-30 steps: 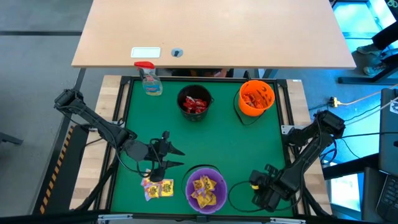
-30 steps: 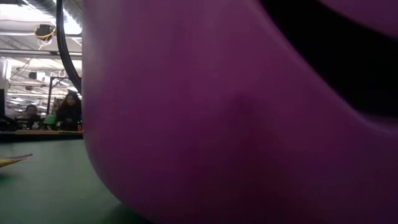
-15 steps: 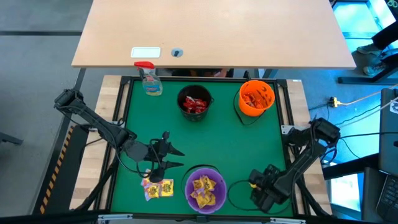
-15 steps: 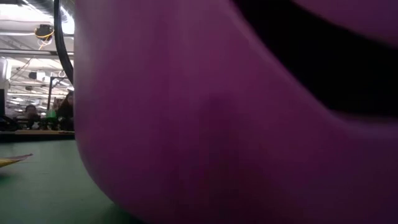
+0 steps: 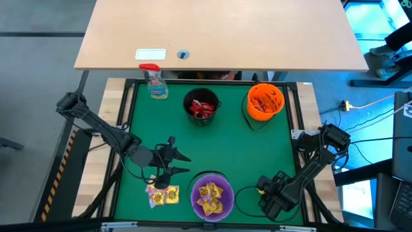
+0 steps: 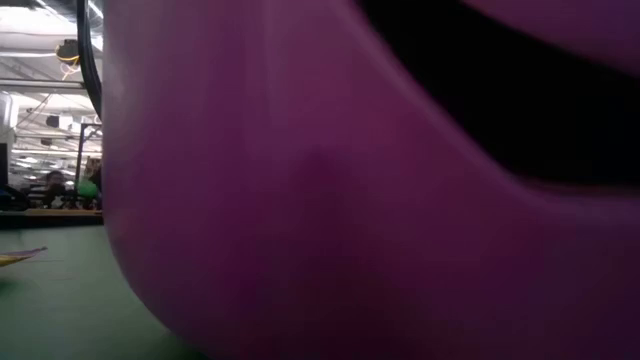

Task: Sort candy
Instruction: Put the orange chocolate into the orange bucket

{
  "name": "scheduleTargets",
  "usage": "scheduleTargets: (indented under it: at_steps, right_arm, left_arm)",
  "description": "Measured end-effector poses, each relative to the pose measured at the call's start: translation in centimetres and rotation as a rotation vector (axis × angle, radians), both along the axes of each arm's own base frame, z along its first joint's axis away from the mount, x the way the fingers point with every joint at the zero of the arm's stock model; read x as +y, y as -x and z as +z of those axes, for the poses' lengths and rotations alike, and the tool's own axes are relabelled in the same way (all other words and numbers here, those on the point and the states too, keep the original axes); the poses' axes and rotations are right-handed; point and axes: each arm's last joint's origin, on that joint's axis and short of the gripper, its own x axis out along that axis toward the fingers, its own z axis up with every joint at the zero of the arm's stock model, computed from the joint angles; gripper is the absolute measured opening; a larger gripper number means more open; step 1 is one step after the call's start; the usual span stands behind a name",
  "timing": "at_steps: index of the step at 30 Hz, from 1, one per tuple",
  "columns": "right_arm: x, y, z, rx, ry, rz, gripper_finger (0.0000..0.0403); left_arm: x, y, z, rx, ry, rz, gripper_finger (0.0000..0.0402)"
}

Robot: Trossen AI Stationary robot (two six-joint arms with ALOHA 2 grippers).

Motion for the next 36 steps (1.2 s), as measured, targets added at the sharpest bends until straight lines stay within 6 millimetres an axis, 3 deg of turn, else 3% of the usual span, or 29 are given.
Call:
scheduleTargets:
  at_steps: [9, 16, 24, 36]
  right_arm:
    - [0.2, -0.1, -0.1, 0.005, -0.031, 0.031, 0.0157]
    - [0.2, 0.0, 0.1, 0.000, -0.021, 0.033, 0.0102]
    - [-0.8, 0.5, 1.8, -0.033, 0.018, 0.025, 0.0089]
    - [-3.7, 1.8, 6.6, -0.222, 0.120, -0.017, 0.0089]
  left_arm:
    - [-0.2, 0.1, 0.0, 0.000, 0.000, -0.009, 0.0161]
    - [-0.2, 0.1, 0.0, 0.001, 0.000, -0.009, 0.0161]
    - [-0.2, 0.1, 0.0, 0.001, 0.000, -0.011, 0.0161]
    - [-0.2, 0.1, 0.0, 0.001, 0.000, -0.011, 0.0161]
